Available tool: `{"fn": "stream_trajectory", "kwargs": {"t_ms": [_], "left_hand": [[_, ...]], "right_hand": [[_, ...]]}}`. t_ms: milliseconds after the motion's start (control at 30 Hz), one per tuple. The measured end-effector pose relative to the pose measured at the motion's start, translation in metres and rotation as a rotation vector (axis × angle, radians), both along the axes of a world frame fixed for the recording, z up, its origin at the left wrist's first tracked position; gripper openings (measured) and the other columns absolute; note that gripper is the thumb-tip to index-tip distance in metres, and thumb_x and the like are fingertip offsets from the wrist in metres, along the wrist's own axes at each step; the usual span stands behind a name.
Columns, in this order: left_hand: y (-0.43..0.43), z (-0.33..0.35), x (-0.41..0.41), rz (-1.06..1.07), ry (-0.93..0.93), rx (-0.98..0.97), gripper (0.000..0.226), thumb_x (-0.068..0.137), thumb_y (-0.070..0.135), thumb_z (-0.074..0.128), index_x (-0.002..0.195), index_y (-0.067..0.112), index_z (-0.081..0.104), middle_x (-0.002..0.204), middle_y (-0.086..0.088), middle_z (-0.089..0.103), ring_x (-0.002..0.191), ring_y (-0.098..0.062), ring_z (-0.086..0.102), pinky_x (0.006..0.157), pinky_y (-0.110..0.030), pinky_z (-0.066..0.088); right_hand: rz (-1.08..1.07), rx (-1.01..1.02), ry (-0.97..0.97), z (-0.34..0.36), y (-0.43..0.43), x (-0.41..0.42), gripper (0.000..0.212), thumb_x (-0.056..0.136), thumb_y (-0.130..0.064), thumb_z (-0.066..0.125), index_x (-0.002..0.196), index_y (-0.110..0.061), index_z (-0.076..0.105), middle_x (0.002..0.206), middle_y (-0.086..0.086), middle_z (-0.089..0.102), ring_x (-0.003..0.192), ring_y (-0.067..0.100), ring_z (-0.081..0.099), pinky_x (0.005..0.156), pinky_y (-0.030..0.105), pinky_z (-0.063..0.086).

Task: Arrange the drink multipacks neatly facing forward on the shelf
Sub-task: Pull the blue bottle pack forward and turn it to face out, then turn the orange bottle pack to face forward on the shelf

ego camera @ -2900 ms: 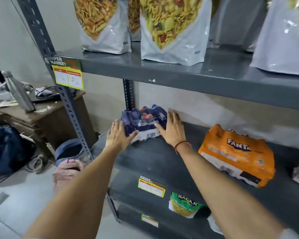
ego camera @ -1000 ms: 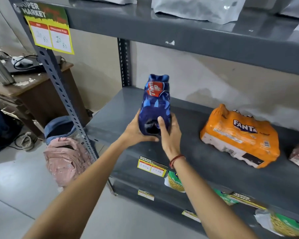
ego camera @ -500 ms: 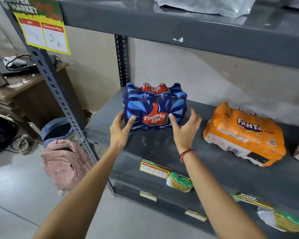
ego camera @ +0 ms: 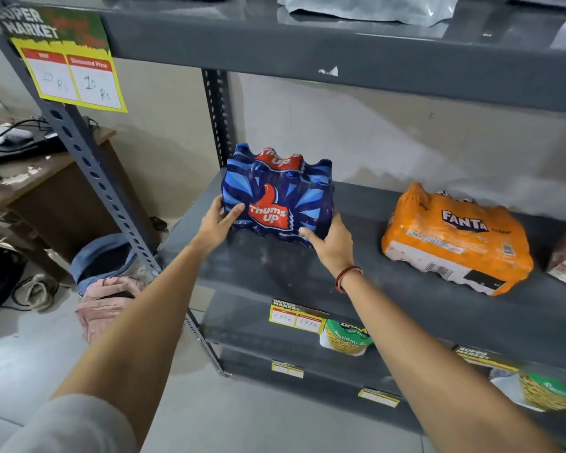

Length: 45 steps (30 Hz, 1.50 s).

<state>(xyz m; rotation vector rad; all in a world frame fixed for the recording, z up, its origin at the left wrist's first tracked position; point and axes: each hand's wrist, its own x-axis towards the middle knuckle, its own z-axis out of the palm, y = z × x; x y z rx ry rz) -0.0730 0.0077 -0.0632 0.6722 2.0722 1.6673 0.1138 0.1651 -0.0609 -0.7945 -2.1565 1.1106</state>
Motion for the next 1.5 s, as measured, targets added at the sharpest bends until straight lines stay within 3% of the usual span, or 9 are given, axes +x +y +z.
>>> {"fn": "stream_trajectory", "kwargs": {"t_ms": [367, 600, 767, 900, 1033, 1167, 1267, 1433, 1500], "left_hand": [[-0.044, -0.008, 0.035, 0.044, 0.013, -0.004, 0.062, 0.088, 0.039, 0.057, 0.140, 0.014, 0.034, 0.134, -0.007, 0.053, 0.115, -0.022, 0.057, 0.098, -0.040, 0.048], [-0.077, -0.009, 0.053, 0.012, 0.075, 0.002, 0.044, 0.092, 0.028, 0.053, 0.132, 0.014, 0.041, 0.121, 0.004, 0.056, 0.093, 0.006, 0.061, 0.078, -0.013, 0.052], [-0.081, -0.007, 0.058, 0.009, 0.096, -0.018, 0.047, 0.092, 0.031, 0.053, 0.134, 0.014, 0.040, 0.127, 0.000, 0.054, 0.097, 0.001, 0.060, 0.073, -0.008, 0.050], [-0.084, -0.011, 0.061, 0.029, 0.111, -0.021, 0.048, 0.090, 0.034, 0.053, 0.133, 0.015, 0.042, 0.128, -0.001, 0.055, 0.096, 0.008, 0.062, 0.074, -0.009, 0.050], [-0.086, -0.001, 0.070, 0.042, 0.085, -0.044, 0.053, 0.089, 0.038, 0.053, 0.136, 0.016, 0.041, 0.136, -0.003, 0.052, 0.109, -0.010, 0.059, 0.087, -0.023, 0.050], [-0.080, 0.000, 0.108, 0.396, 0.120, -0.089, 0.060, 0.090, 0.049, 0.050, 0.138, 0.015, 0.039, 0.141, -0.006, 0.046, 0.123, -0.020, 0.049, 0.103, -0.038, 0.040], [-0.061, -0.009, 0.173, 0.686, 0.159, 0.012, 0.048, 0.090, 0.051, 0.047, 0.122, 0.014, 0.051, 0.125, -0.009, 0.057, 0.108, -0.017, 0.054, 0.094, -0.032, 0.041], [0.019, -0.008, 0.276, 0.138, 0.175, 0.063, 0.006, 0.089, 0.030, 0.059, 0.094, 0.028, 0.061, 0.095, 0.001, 0.065, 0.079, -0.004, 0.060, 0.072, -0.021, 0.046], [0.057, 0.006, 0.286, -0.009, 0.231, 0.081, 0.009, 0.089, 0.029, 0.060, 0.095, 0.023, 0.063, 0.093, 0.004, 0.065, 0.079, 0.002, 0.061, 0.068, -0.009, 0.044]], "right_hand": [[-0.001, 0.045, -0.055, -0.001, -0.034, 0.035, 0.061, 0.074, -0.045, 0.074, 0.116, -0.008, 0.051, 0.119, 0.010, 0.066, 0.106, 0.029, 0.065, 0.083, 0.040, 0.056], [-0.008, 0.142, -0.019, -0.006, -0.067, 0.062, 0.057, 0.071, -0.047, 0.076, 0.108, -0.010, 0.054, 0.108, 0.007, 0.071, 0.094, 0.029, 0.069, 0.073, 0.042, 0.059], [0.015, 0.121, -0.034, -0.002, -0.068, 0.065, 0.058, 0.073, -0.046, 0.075, 0.113, -0.011, 0.052, 0.113, 0.007, 0.069, 0.098, 0.029, 0.068, 0.078, 0.043, 0.059], [0.037, 0.130, -0.041, -0.002, -0.068, 0.068, 0.058, 0.073, -0.044, 0.076, 0.114, -0.011, 0.052, 0.113, 0.008, 0.069, 0.098, 0.030, 0.068, 0.078, 0.043, 0.059], [0.115, 0.105, -0.060, -0.001, -0.062, 0.070, 0.055, 0.073, -0.032, 0.078, 0.116, -0.011, 0.050, 0.117, 0.008, 0.067, 0.105, 0.030, 0.065, 0.085, 0.044, 0.057], [0.211, 0.014, -0.064, 0.000, -0.047, 0.085, 0.057, 0.074, -0.026, 0.078, 0.121, -0.008, 0.051, 0.124, 0.010, 0.064, 0.113, 0.026, 0.062, 0.092, 0.043, 0.054], [0.113, -0.016, -0.021, 0.004, -0.023, 0.112, 0.061, 0.077, -0.029, 0.076, 0.128, -0.007, 0.052, 0.129, 0.010, 0.060, 0.117, 0.022, 0.058, 0.095, 0.037, 0.051], [-0.126, 0.004, 0.137, 0.032, 0.046, 0.172, 0.034, 0.081, -0.018, 0.073, 0.110, -0.004, 0.062, 0.111, 0.013, 0.067, 0.104, 0.023, 0.062, 0.085, 0.018, 0.047], [-0.253, 0.082, 0.138, 0.046, 0.076, 0.195, 0.029, 0.083, -0.018, 0.070, 0.107, -0.004, 0.064, 0.110, 0.015, 0.067, 0.103, 0.026, 0.061, 0.088, 0.027, 0.047]]}}
